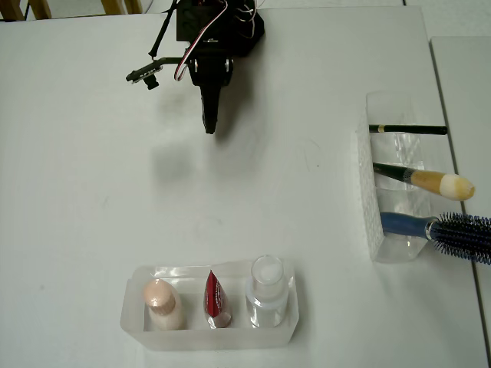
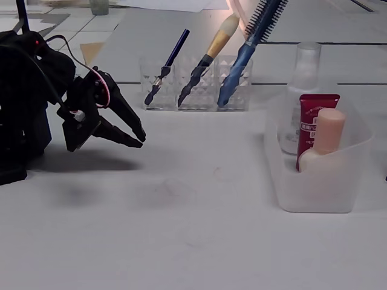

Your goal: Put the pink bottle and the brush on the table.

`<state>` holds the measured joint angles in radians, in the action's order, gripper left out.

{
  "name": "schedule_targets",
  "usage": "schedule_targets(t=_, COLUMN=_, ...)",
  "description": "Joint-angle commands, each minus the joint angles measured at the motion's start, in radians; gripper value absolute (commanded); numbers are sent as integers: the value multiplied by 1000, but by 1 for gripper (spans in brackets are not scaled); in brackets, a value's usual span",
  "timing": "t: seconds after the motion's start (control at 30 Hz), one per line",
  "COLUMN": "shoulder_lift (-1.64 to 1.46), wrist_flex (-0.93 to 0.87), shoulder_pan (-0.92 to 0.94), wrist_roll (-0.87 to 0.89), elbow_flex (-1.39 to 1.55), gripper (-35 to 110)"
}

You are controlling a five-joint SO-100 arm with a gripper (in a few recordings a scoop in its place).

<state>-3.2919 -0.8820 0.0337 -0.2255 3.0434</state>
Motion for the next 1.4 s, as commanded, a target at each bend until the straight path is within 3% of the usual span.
schedule_targets(t=0.0, shoulder_lift=-23, wrist_flex=-14, shoulder_pan=20, wrist_roll=-75, elbow_flex=-31, gripper=0)
schedule_targets(t=0.33, shoulder_lift=-23, wrist_flex=-129, shoulder_pan=23, wrist_roll=-278, elbow_flex=-160, gripper=0)
schedule_targets(t=0.8, shoulder_lift=-23, wrist_flex=-167, shoulder_pan=129, wrist_roll=-764, elbow_flex=-239, gripper=0)
schedule_targets(t=0.93, shoulder_lift=-6, wrist_flex=-118, shoulder_pan=156, wrist_roll=-864, elbow_flex=-236, gripper=0)
schedule_targets(t=1.37, shoulder_lift=219, wrist_flex=318, shoulder_pan=169, wrist_roll=-1089, elbow_flex=-206, gripper=0)
